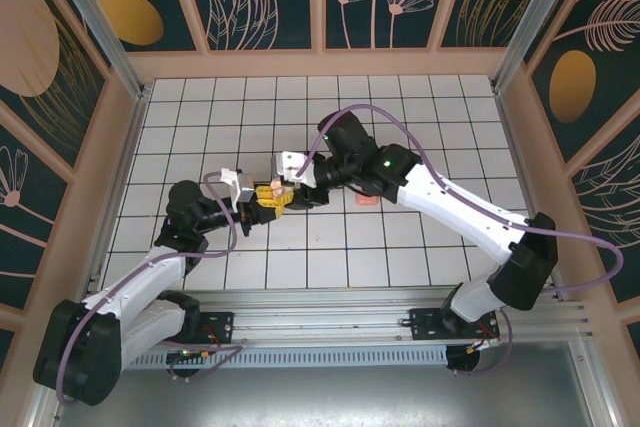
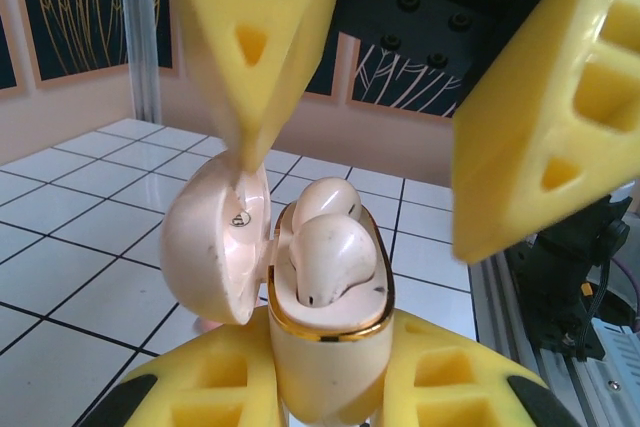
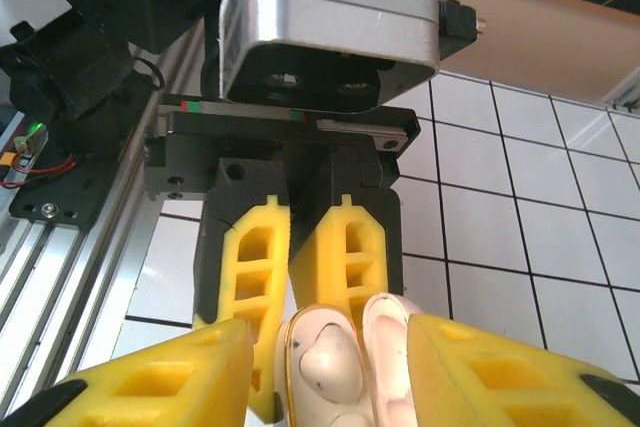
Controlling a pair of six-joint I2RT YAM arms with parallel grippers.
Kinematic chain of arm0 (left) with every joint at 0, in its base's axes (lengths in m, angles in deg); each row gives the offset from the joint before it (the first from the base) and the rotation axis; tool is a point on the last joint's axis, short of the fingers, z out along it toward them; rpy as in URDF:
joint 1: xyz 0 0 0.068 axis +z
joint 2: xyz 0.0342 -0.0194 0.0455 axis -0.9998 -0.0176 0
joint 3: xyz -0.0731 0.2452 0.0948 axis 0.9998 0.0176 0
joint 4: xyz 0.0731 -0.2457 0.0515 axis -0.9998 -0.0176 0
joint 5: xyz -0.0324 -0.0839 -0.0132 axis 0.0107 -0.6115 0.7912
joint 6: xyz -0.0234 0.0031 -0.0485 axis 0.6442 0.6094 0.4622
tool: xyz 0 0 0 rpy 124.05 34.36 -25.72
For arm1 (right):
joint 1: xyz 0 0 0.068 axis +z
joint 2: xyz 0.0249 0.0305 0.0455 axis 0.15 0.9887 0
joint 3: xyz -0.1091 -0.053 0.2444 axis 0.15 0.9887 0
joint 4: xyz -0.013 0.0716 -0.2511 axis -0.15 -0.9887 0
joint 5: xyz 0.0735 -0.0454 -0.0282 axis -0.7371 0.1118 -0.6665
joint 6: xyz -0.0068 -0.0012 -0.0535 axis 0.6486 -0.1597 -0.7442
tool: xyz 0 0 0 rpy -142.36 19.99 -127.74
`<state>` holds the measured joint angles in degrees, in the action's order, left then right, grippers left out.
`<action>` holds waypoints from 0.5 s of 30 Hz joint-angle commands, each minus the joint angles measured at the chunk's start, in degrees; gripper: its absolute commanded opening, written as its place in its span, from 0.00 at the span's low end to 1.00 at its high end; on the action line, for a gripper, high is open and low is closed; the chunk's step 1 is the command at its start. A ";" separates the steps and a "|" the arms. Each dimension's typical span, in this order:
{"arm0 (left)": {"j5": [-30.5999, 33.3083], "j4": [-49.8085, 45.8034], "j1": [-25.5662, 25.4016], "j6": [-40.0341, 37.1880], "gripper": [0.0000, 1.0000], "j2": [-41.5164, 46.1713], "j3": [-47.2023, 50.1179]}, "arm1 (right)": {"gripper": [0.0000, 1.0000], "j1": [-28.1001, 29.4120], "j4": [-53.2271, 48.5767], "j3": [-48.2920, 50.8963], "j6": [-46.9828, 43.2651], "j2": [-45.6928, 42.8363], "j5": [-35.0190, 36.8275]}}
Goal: Insert wireless bluetooth earbuds into charging case
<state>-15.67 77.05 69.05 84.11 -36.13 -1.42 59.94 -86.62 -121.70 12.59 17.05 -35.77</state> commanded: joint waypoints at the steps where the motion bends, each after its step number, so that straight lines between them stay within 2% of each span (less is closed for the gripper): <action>1: -0.49 1.75 -0.29 -1.51 0.13 0.39 -1.74 | 0.46 -1.11 4.78 2.11 3.48 -3.60 -4.51; 10: -0.42 1.66 -0.27 -1.67 0.13 0.30 -1.74 | 0.47 -4.98 13.00 7.91 13.54 -8.35 -9.08; 15: -0.99 2.10 -0.32 -1.34 0.13 0.39 -1.83 | 0.58 -9.56 16.44 10.21 24.08 -8.21 -14.19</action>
<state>-15.67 77.05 69.05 83.52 -36.13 -1.42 52.15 -74.57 -112.52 28.35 9.29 -45.23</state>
